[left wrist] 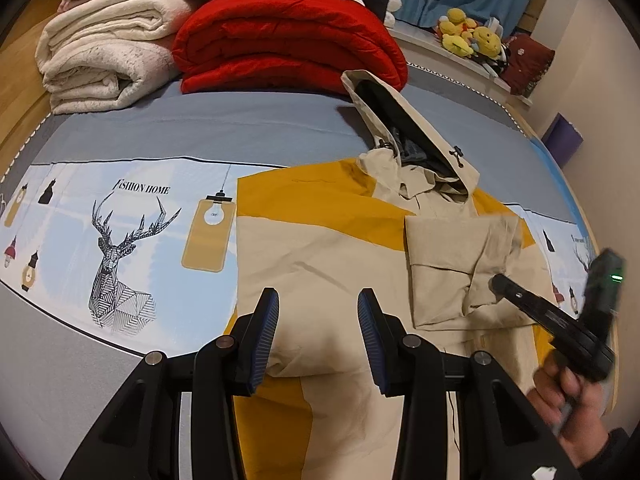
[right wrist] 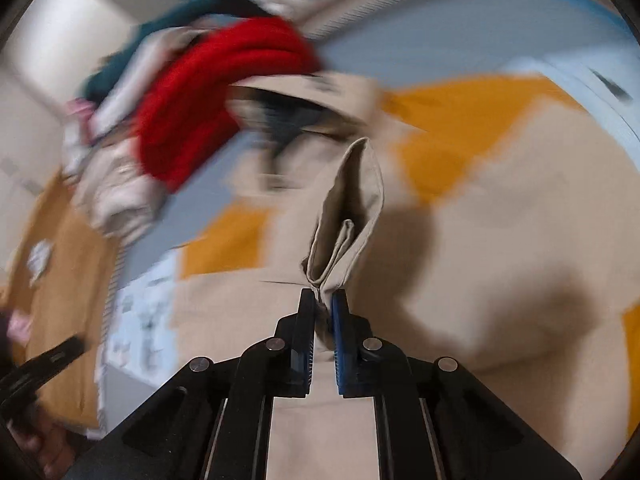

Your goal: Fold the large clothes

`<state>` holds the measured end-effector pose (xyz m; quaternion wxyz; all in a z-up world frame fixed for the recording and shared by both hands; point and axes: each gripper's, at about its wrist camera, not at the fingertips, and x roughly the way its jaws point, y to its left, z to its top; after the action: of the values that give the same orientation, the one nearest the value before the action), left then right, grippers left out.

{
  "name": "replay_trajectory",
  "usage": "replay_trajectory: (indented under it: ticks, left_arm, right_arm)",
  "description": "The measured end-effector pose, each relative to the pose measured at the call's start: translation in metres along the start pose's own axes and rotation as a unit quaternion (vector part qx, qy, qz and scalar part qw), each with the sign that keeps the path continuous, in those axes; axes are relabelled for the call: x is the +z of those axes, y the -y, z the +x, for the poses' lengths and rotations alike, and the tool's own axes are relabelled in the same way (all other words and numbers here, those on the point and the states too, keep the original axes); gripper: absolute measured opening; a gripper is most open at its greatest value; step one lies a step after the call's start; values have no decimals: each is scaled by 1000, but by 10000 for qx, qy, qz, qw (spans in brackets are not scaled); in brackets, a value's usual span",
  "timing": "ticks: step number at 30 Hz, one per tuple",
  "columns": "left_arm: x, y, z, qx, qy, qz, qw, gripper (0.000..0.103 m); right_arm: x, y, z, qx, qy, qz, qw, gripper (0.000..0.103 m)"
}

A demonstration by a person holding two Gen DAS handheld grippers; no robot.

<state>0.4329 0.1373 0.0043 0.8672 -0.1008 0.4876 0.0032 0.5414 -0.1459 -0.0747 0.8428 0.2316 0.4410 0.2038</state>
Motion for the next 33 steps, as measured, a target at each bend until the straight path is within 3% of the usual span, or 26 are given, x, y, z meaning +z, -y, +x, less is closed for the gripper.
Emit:
replay_trajectory:
  ticks: [1,3,5,7,12,16,17,22,27,32,33]
  left_arm:
    - [0,-1,1,-4,-10,-22,10000,37]
    - [0,-4,3,-16,-44,-52,10000,37]
    - [-2,-6,6,4,-68,-40,10000,37]
    - [-3,-10,11,39,-98,-52,9999,36]
    - [-5,-20,31,-175,-326,-255,9990,25]
    - [-9,-34,55,-325,-549,-588,9962,24]
    - [-11,-38,61,-391,-614,-708,9948,23]
    - [-23,-54,105,-713,-977,-1246,9848,22]
    - [-36,-66,140,-1015,-1133,-1692,9738,22]
    - [-41,-65,151,-1371,-1084,-1908,9659,22]
    - [-40,-62,152,-1411,-1053,-1870,9665,16]
  right_arm:
    - [1,-23,-2,331,-94,-302,9990,9]
    - [0,-55,-6,597,-325,-745,9949,11]
    - [-6,-75,-16,452,-374,-1162,9915,14]
    - [-13,-78,-28,-35,-281,-1367,9902,19]
    - [-12,-45,-81,-537,19,-762,9956,26]
    - [-8,-22,-117,-1026,573,-645,9910,45]
    - [-6,-15,-119,-1180,659,-620,9889,46]
    - [6,14,-110,-1787,501,-761,9797,48]
    - [12,57,-102,-1888,263,-98,9816,48]
    - [17,71,-94,-1918,270,-21,9811,48]
    - [17,75,-93,-1958,266,2,9803,48]
